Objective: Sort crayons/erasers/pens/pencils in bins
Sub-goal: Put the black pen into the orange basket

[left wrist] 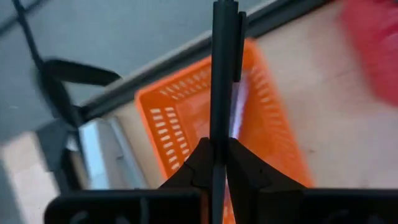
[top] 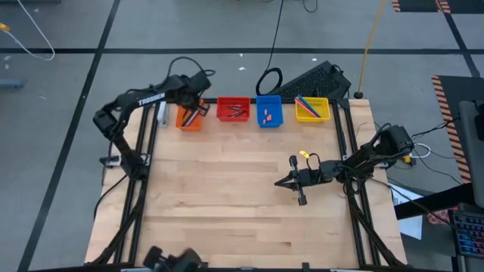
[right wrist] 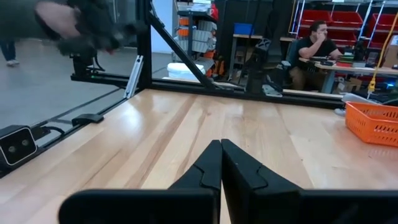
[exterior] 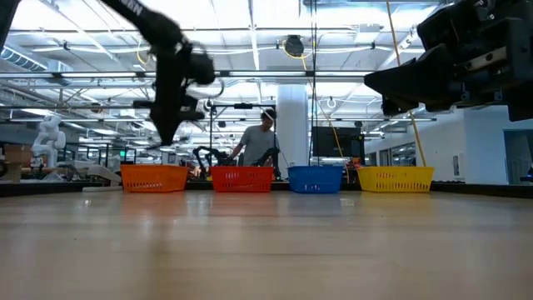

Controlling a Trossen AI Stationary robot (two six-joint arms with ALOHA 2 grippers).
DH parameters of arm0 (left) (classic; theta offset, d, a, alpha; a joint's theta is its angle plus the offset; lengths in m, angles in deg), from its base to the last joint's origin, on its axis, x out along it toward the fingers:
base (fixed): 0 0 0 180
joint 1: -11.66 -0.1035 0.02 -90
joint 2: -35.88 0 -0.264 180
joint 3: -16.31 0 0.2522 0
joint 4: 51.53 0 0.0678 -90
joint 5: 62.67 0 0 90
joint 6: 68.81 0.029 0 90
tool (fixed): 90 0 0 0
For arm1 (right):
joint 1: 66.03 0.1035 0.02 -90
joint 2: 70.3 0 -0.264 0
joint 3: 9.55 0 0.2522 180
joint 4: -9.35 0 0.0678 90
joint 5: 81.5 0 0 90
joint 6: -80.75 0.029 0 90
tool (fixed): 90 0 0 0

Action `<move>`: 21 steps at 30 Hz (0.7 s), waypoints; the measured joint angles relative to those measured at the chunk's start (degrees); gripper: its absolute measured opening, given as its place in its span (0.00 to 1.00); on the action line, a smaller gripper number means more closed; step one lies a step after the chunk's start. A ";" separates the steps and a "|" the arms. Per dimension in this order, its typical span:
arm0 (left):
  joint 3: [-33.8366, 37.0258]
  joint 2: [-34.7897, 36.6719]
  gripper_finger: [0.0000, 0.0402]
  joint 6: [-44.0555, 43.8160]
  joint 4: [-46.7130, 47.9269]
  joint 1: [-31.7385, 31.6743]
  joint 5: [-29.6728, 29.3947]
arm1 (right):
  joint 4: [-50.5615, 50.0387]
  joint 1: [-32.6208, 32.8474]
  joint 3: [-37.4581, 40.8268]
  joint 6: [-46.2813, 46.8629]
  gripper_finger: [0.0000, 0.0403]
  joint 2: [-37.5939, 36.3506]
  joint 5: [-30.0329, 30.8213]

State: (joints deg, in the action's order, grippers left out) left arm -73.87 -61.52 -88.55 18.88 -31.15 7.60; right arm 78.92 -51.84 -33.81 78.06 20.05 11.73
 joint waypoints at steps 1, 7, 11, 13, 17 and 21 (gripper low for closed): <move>2.31 -0.05 0.06 0.89 -2.39 -1.64 1.14 | -0.04 0.00 0.00 0.22 0.00 0.00 0.00; 10.63 -0.04 0.06 3.50 -12.86 -7.40 4.91 | -0.67 0.01 0.00 0.15 0.00 -0.02 1.46; 11.61 -0.03 0.06 4.99 -15.48 -7.39 6.35 | -1.00 -0.71 0.00 -0.25 0.00 0.00 1.43; 11.61 -0.03 0.06 4.99 -14.96 -7.32 6.81 | -1.01 -1.11 0.00 -0.27 0.00 0.00 1.46; 11.75 -0.03 0.06 4.84 -12.94 -6.95 7.64 | -0.97 -1.80 0.00 -0.34 0.00 0.00 1.46; 12.85 -0.03 0.06 4.16 -13.73 -6.56 8.33 | -0.94 -2.45 0.00 -0.47 0.00 0.00 1.46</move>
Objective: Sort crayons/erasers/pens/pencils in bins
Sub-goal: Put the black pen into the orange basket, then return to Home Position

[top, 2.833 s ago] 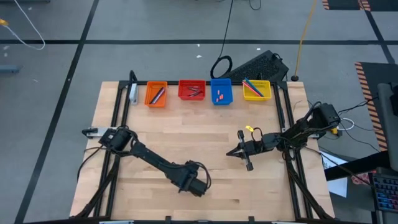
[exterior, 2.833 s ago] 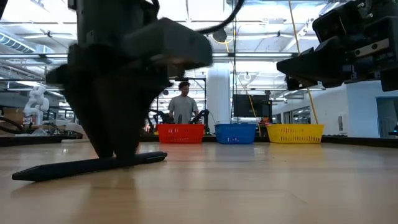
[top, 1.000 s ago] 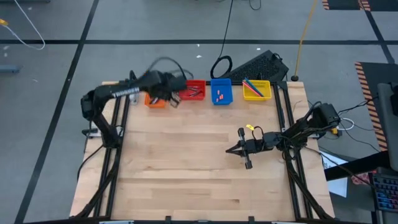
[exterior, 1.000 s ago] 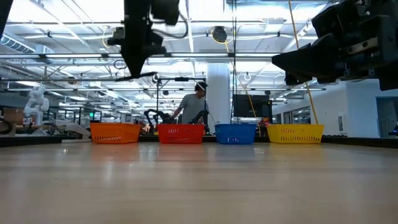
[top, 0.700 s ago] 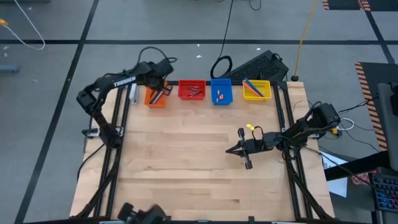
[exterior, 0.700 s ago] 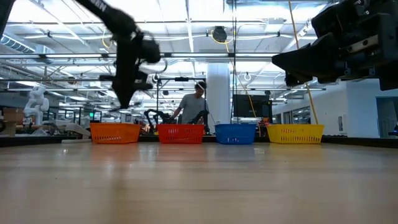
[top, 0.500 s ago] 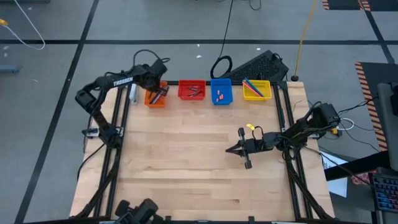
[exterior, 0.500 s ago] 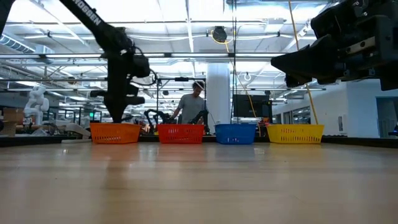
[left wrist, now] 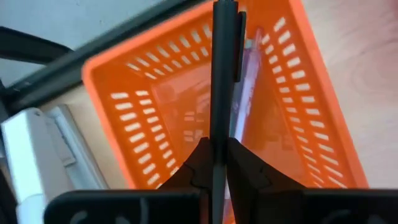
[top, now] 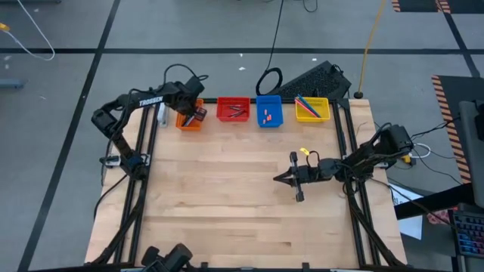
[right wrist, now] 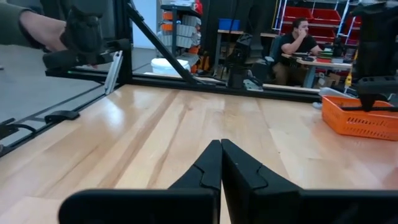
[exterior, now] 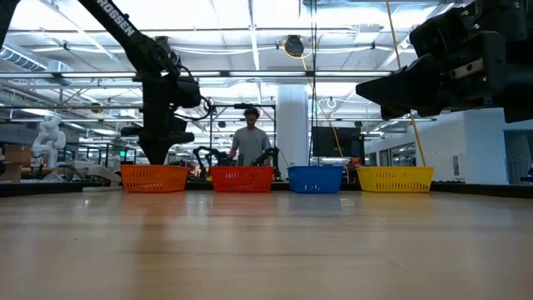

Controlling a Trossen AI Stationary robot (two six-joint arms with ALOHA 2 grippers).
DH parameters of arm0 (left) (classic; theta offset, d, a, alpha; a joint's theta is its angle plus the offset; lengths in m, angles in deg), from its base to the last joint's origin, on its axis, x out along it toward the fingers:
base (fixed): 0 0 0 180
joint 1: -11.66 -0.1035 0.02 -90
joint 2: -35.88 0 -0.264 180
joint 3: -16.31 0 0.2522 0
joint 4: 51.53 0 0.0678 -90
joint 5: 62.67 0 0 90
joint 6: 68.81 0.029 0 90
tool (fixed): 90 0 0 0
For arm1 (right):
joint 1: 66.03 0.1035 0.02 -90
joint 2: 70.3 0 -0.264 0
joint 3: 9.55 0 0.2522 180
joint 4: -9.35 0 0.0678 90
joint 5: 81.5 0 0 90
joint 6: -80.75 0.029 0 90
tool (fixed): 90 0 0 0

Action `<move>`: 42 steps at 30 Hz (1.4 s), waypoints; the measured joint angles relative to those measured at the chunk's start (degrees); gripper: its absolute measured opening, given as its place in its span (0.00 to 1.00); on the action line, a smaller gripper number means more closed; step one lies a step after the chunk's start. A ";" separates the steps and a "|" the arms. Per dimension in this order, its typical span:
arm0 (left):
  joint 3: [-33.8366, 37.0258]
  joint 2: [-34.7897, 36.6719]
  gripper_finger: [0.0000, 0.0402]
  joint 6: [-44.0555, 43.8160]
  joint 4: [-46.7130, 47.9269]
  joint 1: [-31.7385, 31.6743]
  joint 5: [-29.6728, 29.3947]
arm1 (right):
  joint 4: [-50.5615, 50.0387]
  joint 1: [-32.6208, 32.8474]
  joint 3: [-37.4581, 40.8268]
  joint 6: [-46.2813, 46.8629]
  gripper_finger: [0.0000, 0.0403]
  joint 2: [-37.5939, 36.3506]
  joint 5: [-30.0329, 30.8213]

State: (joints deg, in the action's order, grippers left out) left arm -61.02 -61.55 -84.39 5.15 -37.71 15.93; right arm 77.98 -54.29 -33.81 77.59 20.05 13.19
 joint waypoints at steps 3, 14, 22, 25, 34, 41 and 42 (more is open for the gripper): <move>0.91 0.00 0.06 -0.02 -0.22 -0.06 1.03 | 0.02 -0.41 0.00 -0.45 0.00 -0.01 0.00; 1.92 0.00 0.22 0.33 0.39 0.53 2.62 | -1.63 -0.52 0.00 -0.41 0.00 0.00 0.00; -0.48 1.78 0.31 0.78 4.23 2.05 -0.93 | -3.49 -0.52 0.00 0.67 0.00 0.00 -0.15; -0.81 5.47 0.28 1.72 5.06 3.86 -4.00 | -3.54 -0.52 0.00 1.80 0.00 0.00 -0.20; 3.21 22.62 0.09 2.69 -2.45 15.35 -9.55 | -4.61 -0.52 0.00 3.28 0.00 0.00 0.00; 15.83 33.47 0.03 6.06 -24.48 26.60 -9.53 | -4.54 -3.29 0.00 3.82 0.00 -1.05 -0.13; 17.78 34.51 0.04 6.88 -27.34 28.06 -9.20 | -4.35 -4.05 0.00 3.74 0.00 -1.59 -0.06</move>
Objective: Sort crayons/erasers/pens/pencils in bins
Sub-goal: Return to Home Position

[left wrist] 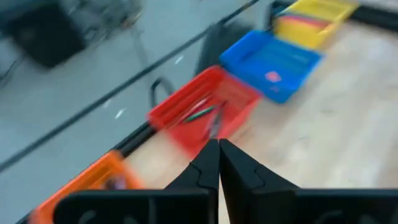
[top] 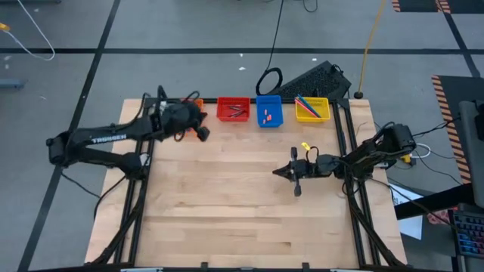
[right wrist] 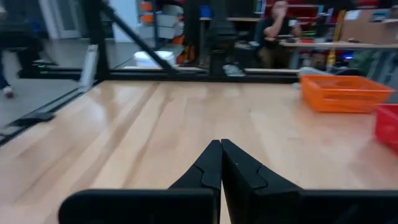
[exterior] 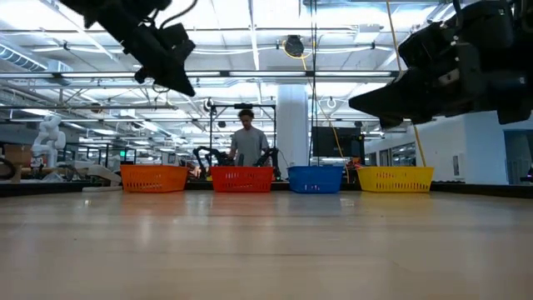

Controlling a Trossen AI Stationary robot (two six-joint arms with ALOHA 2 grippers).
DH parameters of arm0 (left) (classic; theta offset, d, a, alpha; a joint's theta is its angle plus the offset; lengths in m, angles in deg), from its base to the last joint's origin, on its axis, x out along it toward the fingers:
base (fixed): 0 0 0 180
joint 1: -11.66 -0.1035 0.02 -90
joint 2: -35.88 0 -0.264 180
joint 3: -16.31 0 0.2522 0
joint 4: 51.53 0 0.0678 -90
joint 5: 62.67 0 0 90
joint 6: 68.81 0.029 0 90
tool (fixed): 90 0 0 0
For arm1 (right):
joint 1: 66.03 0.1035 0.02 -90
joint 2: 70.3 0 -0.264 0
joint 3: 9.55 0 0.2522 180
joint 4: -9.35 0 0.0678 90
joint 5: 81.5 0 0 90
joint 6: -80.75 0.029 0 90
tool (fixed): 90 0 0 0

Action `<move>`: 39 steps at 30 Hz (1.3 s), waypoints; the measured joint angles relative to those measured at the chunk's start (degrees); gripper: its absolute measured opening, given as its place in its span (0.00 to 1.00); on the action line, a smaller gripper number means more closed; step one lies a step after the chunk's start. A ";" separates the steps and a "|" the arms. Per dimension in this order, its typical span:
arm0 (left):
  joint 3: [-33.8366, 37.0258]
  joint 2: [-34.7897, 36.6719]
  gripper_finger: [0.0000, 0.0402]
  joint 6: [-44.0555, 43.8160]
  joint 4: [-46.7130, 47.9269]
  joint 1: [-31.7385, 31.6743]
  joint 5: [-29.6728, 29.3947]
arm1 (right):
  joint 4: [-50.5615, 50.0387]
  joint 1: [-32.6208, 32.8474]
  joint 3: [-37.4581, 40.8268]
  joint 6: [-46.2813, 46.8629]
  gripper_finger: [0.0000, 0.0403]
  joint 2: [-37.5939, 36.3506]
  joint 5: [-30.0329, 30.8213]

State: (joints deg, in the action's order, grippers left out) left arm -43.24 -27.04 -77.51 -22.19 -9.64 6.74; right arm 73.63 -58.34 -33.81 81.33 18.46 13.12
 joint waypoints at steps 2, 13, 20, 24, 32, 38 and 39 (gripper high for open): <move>3.65 1.72 0.04 1.32 -6.06 2.67 0.84 | -1.55 -1.53 0.00 -0.58 0.00 -1.98 -0.02; 19.78 3.72 0.05 8.35 -36.66 12.14 9.97 | -27.15 -10.80 0.00 -3.00 0.00 -22.51 0.06; 24.59 3.72 0.01 10.88 -46.56 12.25 18.28 | -48.92 -15.81 -0.02 -4.51 0.00 -36.92 1.79; 25.08 3.70 0.02 11.13 -46.50 12.23 20.49 | -57.65 -19.16 -0.02 -5.53 0.00 -45.04 1.35; 25.10 4.02 0.02 12.88 -45.90 10.44 21.30 | -67.87 -23.05 -0.02 -6.38 0.00 -59.95 1.24; 26.06 4.14 0.01 12.66 -45.73 10.13 22.10 | -71.70 -22.55 0.00 -7.75 0.00 -68.85 1.14; 26.28 4.14 0.01 12.59 -45.73 10.19 22.11 | -72.75 -22.45 0.00 -7.77 0.00 -70.26 1.11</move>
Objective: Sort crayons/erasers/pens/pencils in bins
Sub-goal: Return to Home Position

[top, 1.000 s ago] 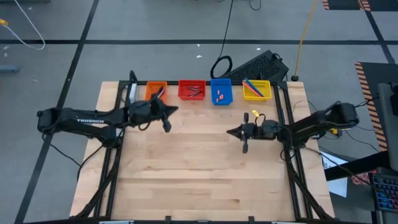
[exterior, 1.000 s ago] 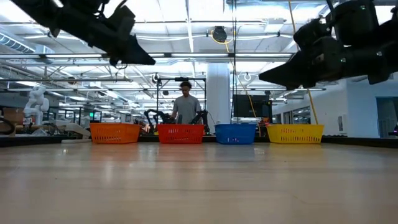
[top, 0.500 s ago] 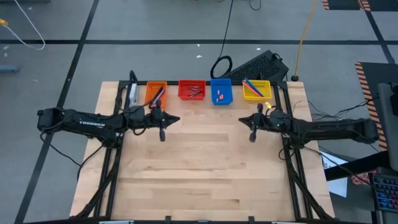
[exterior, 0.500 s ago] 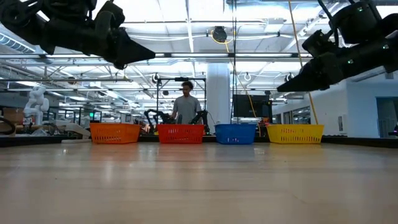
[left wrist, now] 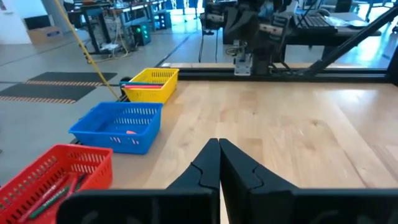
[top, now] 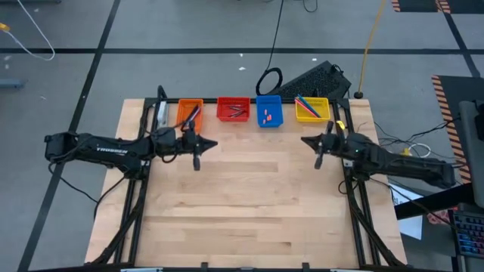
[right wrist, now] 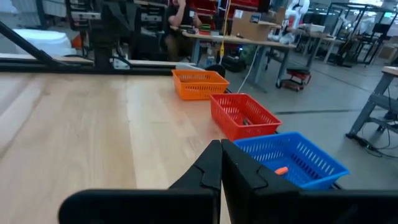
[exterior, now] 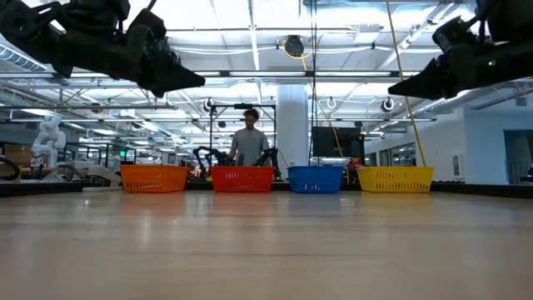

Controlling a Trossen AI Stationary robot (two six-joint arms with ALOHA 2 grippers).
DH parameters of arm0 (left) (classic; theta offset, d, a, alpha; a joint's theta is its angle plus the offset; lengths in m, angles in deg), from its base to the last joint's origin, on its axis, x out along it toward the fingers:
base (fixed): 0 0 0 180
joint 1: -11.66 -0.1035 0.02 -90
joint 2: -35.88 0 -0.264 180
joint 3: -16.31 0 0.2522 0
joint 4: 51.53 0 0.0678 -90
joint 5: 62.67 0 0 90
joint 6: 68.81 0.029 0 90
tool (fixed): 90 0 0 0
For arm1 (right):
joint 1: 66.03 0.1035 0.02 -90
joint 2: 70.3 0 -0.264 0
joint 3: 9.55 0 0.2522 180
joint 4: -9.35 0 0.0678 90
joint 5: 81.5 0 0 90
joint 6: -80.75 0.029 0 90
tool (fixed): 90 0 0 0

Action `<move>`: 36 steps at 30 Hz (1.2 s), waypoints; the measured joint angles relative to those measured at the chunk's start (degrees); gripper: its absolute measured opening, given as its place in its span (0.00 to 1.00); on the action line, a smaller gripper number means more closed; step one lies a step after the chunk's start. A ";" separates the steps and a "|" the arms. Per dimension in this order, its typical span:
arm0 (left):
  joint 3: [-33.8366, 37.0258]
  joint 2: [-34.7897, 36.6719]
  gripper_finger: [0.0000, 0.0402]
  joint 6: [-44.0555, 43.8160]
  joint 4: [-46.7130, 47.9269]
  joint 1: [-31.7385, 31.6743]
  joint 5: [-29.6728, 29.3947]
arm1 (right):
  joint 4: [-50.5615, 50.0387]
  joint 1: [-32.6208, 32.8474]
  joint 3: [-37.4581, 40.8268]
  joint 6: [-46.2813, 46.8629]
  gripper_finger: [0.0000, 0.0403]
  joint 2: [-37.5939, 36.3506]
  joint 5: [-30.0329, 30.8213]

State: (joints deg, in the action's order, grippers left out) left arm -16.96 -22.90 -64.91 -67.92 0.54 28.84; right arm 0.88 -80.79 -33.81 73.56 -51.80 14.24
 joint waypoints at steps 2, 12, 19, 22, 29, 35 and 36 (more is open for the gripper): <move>0.48 0.00 0.02 -0.60 0.00 0.04 0.05 | -2.69 0.20 0.00 0.02 0.00 -2.95 0.02; 6.37 10.81 0.02 -1.41 -0.03 0.39 -2.37 | -9.05 0.21 3.27 0.11 0.00 -18.47 0.40; 13.57 22.25 0.01 -3.50 1.05 0.78 -4.51 | -2.54 0.16 9.34 4.11 0.00 -17.75 0.22; 16.57 26.72 0.02 -4.06 2.13 0.87 -6.33 | -2.64 0.18 9.38 3.65 0.00 -18.06 -0.01; 18.96 34.79 0.02 -4.65 9.43 0.92 -8.18 | -2.75 0.19 9.45 3.97 0.00 -18.31 0.08; 18.96 40.33 0.01 -4.40 15.28 0.92 -9.51 | -3.15 0.16 9.53 4.76 0.00 -18.31 0.12; 18.96 41.32 0.01 -4.44 16.24 0.92 -9.54 | -3.16 0.18 9.55 4.77 0.00 -18.31 0.14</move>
State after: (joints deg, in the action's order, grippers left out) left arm 2.00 18.42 -69.35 -51.67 1.46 19.30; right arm -2.28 -80.61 -24.26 78.32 -70.11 14.38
